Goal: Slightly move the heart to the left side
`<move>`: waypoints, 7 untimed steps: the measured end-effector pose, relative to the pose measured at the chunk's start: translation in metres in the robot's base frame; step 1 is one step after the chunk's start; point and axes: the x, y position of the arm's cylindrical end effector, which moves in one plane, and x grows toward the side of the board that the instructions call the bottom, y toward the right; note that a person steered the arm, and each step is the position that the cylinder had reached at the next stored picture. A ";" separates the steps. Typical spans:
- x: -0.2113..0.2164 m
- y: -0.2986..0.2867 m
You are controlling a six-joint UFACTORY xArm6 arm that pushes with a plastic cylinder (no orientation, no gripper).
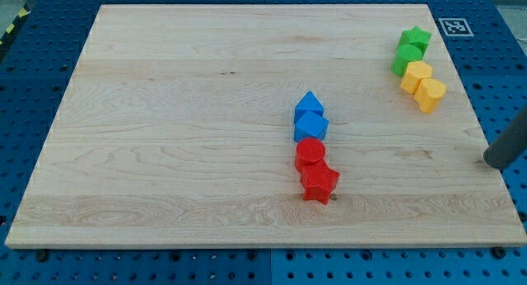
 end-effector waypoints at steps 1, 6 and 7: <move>-0.050 0.000; -0.104 -0.045; -0.104 -0.045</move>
